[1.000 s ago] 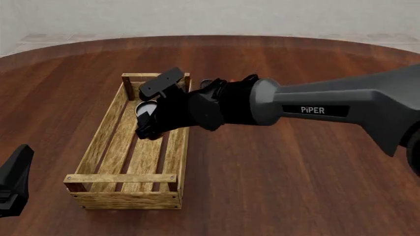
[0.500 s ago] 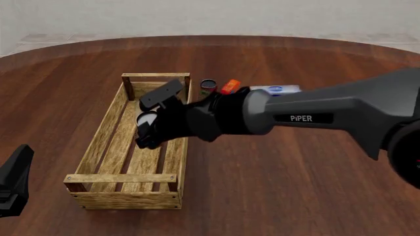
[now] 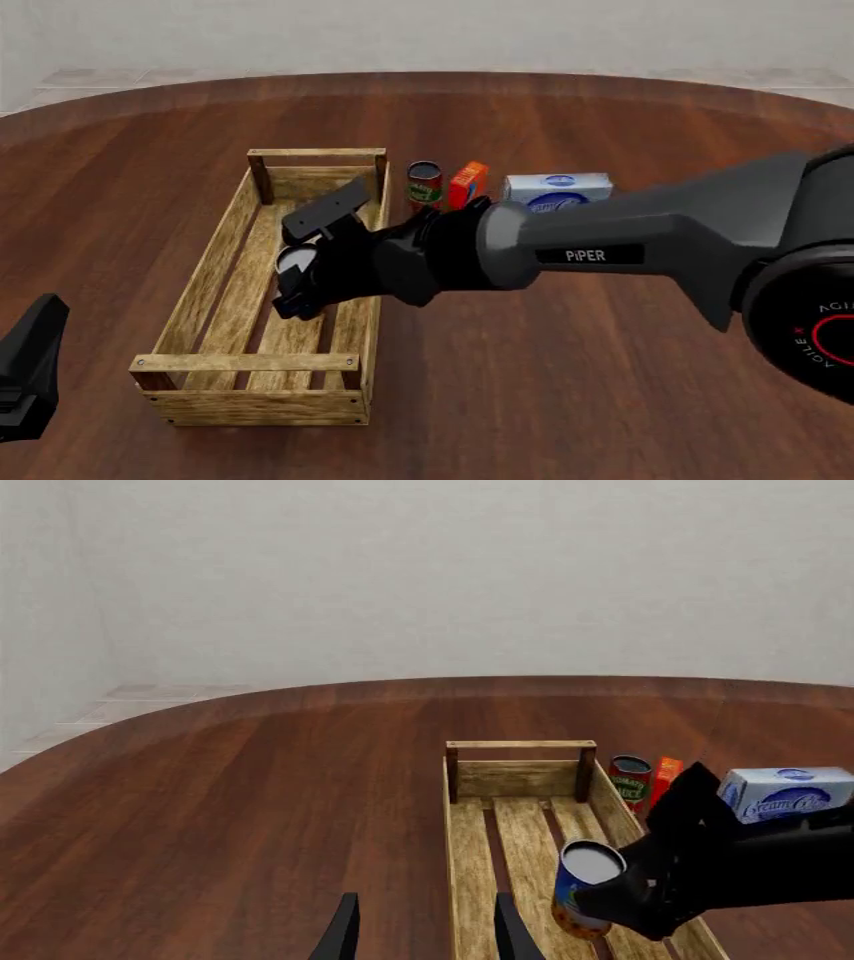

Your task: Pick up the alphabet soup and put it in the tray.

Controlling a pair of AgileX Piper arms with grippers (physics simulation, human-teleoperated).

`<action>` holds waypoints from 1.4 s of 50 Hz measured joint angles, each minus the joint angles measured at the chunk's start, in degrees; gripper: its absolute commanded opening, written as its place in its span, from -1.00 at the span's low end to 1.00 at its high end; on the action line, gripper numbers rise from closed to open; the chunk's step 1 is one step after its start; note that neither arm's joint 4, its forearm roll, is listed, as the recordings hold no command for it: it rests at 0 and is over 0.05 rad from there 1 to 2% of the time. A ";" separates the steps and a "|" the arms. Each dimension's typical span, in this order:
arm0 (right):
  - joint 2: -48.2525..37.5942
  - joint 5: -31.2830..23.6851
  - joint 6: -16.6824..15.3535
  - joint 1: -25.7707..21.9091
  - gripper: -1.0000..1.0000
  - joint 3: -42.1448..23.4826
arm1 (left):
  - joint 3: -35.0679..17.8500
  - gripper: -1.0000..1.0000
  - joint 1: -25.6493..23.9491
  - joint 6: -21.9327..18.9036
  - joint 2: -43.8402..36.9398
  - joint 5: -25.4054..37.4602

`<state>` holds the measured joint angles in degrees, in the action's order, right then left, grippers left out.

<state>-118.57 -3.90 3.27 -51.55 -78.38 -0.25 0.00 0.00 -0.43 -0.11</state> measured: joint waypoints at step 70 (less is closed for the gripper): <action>-1.61 2.14 2.04 -0.50 1.00 0.20 | 0.00 1.00 0.00 0.00 0.00 0.00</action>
<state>-120.18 -1.76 5.31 -52.06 -78.18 -0.25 0.00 0.00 -0.43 -0.11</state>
